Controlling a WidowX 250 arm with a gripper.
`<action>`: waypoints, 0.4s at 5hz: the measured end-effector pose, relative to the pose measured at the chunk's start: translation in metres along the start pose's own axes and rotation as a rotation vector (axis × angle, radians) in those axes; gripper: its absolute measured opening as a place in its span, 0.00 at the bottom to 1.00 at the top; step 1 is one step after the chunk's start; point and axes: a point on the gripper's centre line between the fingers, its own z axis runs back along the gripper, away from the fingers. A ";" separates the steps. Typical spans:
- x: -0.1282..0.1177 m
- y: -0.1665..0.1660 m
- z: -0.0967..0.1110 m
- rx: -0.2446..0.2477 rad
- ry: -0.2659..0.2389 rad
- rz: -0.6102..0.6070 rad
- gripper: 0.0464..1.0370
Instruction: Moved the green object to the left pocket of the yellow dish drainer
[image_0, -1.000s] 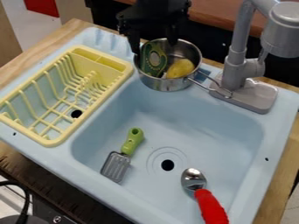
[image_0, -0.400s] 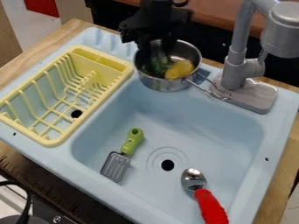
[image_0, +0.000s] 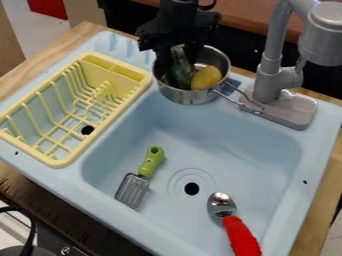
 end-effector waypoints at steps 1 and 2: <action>-0.006 0.003 -0.006 0.014 -0.008 -0.005 0.66; -0.010 0.006 -0.010 0.021 -0.011 -0.005 0.60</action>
